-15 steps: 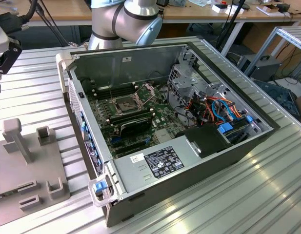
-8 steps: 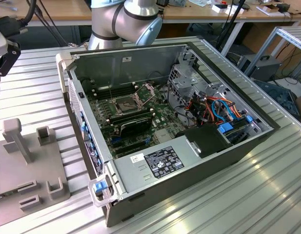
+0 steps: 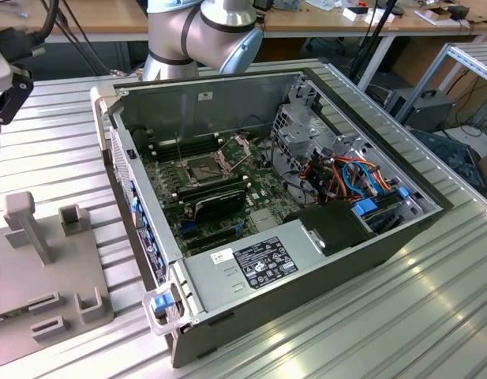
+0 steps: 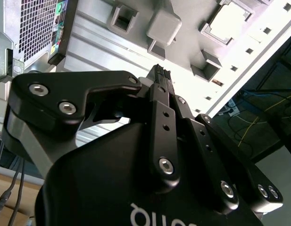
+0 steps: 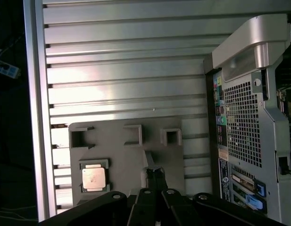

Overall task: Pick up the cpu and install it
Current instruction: 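Reach for the cpu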

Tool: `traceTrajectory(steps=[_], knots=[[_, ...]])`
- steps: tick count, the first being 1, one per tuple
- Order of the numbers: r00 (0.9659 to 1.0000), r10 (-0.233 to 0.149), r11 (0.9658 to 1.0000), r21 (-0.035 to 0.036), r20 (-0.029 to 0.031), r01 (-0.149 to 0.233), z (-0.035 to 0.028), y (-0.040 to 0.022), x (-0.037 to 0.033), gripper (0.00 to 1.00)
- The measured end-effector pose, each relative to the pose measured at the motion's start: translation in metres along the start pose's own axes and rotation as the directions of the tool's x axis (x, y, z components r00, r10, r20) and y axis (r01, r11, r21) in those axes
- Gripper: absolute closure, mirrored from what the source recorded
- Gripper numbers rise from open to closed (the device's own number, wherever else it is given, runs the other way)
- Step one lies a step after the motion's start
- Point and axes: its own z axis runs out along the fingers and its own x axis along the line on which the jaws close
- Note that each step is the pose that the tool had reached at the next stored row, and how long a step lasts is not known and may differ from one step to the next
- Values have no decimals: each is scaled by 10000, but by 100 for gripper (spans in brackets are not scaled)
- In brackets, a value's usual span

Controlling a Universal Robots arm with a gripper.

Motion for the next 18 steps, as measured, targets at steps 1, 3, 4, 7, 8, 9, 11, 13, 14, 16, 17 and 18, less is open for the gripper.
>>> traceTrajectory(steps=[1, 3, 4, 7, 8, 9, 11, 13, 14, 16, 17, 18], knots=[[10000, 0, 10000, 0, -1, 0, 4, 0, 0, 89], [10000, 0, 10000, 0, 0, 0, 16, -1, 1, 89], [10000, -1, 10000, 0, -2, 1, 21, -1, 1, 89], [10000, 0, 10000, 2, -4, 0, 22, -1, 1, 89], [10000, 0, 10000, 1, -2, 0, 23, -1, 1, 89], [10000, 0, 10000, 1, -2, 0, 23, -1, 1, 89], [10000, 1, 10000, -1, 1, -1, 29, -2, 8, 89], [10000, 1, 10000, 1, -1, -1, 33, -3, 18, 89], [10000, 0, 10000, 0, -1, 0, 37, -3, 22, 89], [10000, 1, 10000, 1, -1, -1, 43, -4, 35, 89], [10000, 0, 10000, 1, -1, 0, 47, -5, 41, 89], [10000, 0, 10000, 1, -1, 0, 52, -6, 49, 89]])
